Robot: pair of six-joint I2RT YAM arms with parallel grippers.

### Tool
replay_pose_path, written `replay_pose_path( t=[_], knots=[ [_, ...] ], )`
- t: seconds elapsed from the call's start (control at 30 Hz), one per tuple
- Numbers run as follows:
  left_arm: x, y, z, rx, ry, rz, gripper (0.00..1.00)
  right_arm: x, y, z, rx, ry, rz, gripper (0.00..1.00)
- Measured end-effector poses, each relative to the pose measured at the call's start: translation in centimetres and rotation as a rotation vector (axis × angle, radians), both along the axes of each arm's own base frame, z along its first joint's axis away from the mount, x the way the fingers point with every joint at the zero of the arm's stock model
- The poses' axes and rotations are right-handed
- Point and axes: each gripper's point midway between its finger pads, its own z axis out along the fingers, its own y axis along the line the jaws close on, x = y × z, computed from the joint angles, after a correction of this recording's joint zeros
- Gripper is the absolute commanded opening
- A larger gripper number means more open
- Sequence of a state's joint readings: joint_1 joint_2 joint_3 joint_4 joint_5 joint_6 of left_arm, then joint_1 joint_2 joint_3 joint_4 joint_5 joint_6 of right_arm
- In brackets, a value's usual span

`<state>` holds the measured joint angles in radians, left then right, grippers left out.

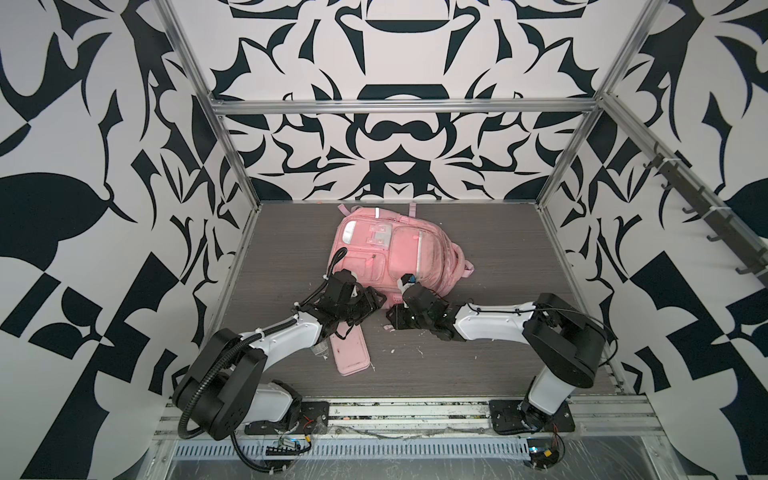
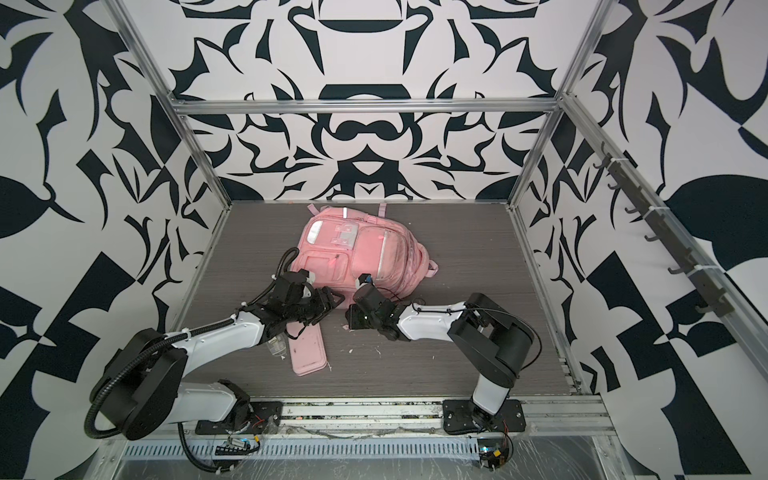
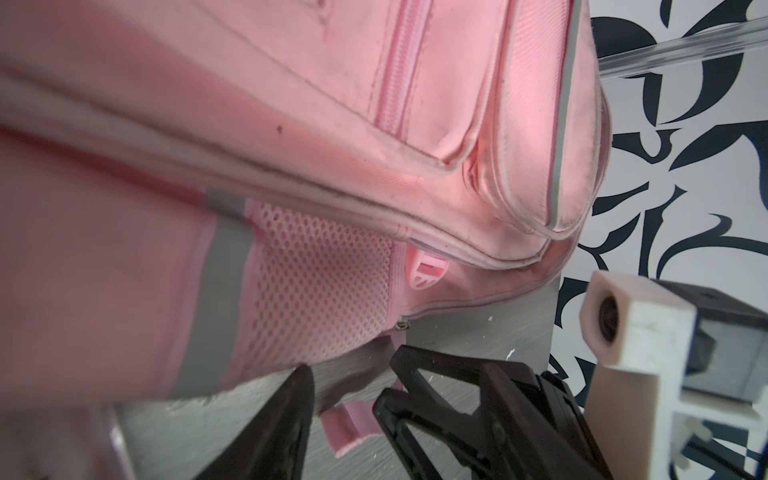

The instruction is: Pack the student bag

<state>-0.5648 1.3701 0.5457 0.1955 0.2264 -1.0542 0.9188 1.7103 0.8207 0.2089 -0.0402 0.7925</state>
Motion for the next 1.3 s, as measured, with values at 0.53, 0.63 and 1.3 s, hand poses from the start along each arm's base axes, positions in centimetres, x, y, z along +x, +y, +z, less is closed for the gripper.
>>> replay_pose_path(
  t=[0.53,0.63,1.3],
  knots=[
    [0.3,-0.5,-1.7,-0.040,0.061,0.034,0.64,1.2,-0.1,-2.0,0.047,0.029,-0.032,0.28],
    [0.3,-0.5,-1.8,-0.039,0.062,0.034,0.64,1.6,-0.2,-2.0,0.058,0.032,-0.041,0.28],
    [0.1,0.1,-3.0,-0.011,0.081,0.051,0.63,2.2,0.9,-2.4,0.136,0.038,-0.039,0.08]
  ],
)
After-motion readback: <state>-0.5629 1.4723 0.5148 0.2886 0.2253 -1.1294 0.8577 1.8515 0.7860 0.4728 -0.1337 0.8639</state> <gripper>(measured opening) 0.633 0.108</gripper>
